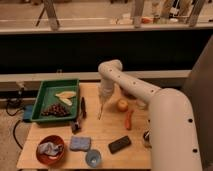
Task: Place fork in red bowl
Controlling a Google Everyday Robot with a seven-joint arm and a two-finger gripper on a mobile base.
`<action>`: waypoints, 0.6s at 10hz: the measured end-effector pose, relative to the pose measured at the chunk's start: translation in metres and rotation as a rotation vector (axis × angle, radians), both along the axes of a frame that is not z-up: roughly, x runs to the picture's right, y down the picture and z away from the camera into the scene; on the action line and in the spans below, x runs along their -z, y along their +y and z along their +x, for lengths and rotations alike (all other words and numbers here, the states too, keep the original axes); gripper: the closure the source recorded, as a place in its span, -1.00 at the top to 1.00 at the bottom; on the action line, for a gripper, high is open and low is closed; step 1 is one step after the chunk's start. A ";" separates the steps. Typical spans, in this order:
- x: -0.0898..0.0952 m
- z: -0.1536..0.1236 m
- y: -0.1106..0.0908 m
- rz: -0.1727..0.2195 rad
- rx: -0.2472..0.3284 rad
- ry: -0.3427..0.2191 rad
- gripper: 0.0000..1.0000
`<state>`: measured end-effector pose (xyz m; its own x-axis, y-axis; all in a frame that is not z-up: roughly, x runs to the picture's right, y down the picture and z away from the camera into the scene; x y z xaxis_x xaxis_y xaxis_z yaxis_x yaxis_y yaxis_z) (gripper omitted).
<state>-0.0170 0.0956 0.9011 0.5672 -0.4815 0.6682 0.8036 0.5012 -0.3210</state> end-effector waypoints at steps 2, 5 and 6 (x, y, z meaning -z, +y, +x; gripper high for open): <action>-0.009 -0.008 0.017 0.019 0.042 -0.014 0.59; -0.013 -0.009 0.020 0.055 0.102 -0.021 0.60; -0.014 -0.008 0.019 0.063 0.113 -0.023 0.60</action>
